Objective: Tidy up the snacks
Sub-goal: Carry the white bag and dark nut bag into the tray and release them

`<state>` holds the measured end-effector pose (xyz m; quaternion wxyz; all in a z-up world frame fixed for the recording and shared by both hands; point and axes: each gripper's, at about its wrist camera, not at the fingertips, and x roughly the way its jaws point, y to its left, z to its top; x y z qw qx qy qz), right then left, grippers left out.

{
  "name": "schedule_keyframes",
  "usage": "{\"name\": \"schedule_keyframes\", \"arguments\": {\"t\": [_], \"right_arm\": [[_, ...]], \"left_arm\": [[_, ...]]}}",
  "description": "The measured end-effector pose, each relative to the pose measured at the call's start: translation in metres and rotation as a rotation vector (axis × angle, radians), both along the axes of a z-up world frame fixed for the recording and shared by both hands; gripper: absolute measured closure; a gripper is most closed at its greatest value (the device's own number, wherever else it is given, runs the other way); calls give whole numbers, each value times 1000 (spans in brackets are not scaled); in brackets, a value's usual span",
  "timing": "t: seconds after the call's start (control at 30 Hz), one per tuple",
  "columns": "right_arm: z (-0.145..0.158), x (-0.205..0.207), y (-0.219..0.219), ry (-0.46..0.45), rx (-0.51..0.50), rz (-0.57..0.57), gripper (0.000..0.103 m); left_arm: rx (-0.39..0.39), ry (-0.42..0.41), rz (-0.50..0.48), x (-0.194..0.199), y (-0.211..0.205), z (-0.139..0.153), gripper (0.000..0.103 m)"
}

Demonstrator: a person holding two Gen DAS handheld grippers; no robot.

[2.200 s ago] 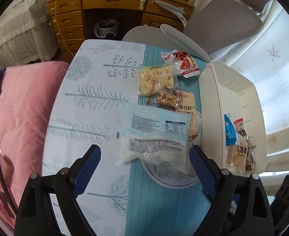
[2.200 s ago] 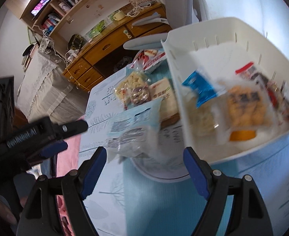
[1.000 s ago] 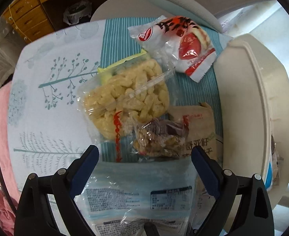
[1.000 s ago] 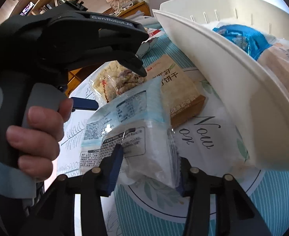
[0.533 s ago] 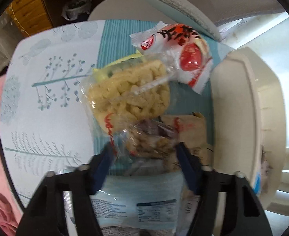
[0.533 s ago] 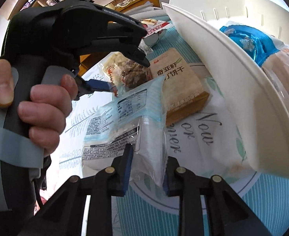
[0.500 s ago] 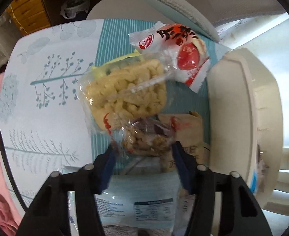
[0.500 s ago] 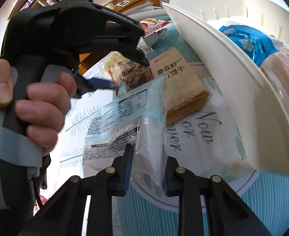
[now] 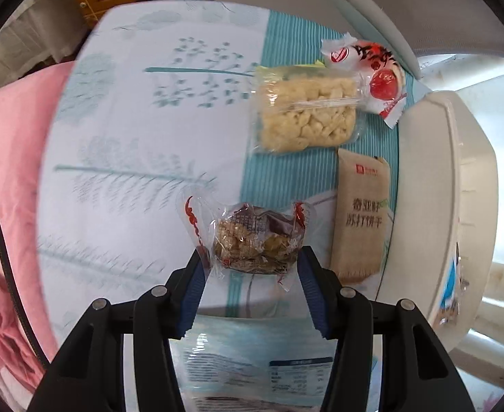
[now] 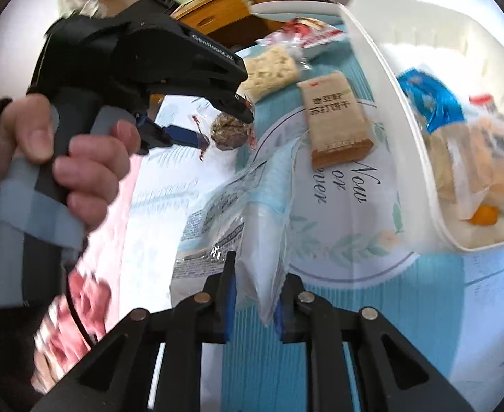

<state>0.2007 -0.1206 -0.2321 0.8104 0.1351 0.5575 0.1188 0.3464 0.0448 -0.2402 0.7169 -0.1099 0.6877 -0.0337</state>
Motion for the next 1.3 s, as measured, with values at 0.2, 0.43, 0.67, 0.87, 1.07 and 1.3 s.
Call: {"name": "schedule_keyframes", "arguments": {"t": [0.2, 0.43, 0.67, 0.87, 1.07, 1.3], "right_arm": [[32, -13, -7, -60, -29, 122, 87], [83, -23, -38, -176, -12, 170, 87], [121, -31, -88, -257, -20, 144, 87], [155, -39, -129, -325, -112, 140, 87], [178, -34, -167, -412, -179, 107, 87], [194, -26, -195, -510, -270, 93, 87]], "left_arm": [[43, -56, 26, -46, 9, 53, 52], [41, -132, 62, -116, 5, 123, 52], [15, -180, 51, -152, -30, 160, 51], [-27, -254, 1, -157, -75, 189, 51], [-66, -311, -56, -144, -125, 202, 51], [-83, -329, -96, -121, -174, 202, 50]]}}
